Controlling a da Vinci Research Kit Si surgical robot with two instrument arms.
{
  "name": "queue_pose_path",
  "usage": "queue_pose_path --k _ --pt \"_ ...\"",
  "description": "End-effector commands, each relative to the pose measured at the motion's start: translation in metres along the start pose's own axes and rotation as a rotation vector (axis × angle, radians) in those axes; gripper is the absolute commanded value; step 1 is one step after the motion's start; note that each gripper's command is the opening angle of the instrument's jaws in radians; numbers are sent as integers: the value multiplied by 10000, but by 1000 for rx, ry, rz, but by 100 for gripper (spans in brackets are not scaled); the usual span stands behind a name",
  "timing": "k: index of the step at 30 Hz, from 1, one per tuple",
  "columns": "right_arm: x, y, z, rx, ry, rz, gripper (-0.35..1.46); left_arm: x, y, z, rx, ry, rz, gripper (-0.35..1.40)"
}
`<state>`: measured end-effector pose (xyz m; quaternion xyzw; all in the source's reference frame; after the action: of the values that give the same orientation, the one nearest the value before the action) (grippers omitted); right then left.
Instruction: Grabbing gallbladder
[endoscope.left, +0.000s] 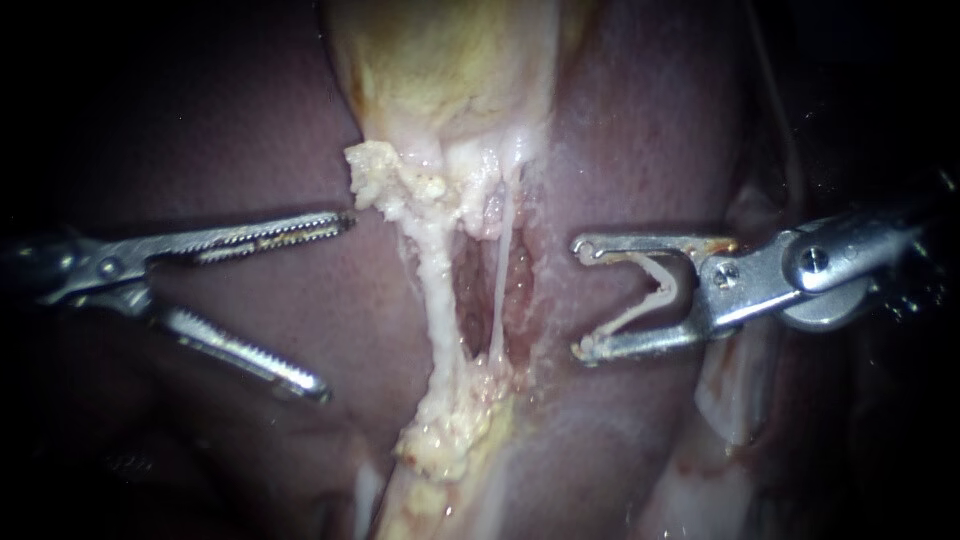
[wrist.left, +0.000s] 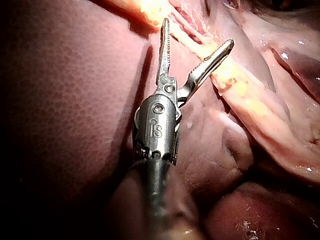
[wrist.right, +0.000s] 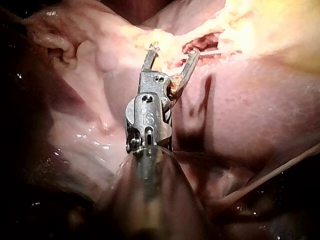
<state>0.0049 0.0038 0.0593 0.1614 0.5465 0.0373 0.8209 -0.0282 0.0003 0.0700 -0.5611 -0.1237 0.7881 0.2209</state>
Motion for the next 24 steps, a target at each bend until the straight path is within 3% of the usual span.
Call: queue_pose_path --k 1,4,8,14,24 --pt "0 0 0 0 0 -1 50 1 -1 -1 -1 0 0 92" --pt "0 0 0 0 0 -1 50 6 -5 -4 -8 1 -4 95" --pt "0 0 0 0 0 -1 50 23 -19 -12 15 -3 -16 92" --pt "1 -1 1 0 0 -1 50 47 -47 -19 87 -20 21 87" --pt "1 1 2 -1 0 0 50 44 -73 -1 119 -26 17 73"
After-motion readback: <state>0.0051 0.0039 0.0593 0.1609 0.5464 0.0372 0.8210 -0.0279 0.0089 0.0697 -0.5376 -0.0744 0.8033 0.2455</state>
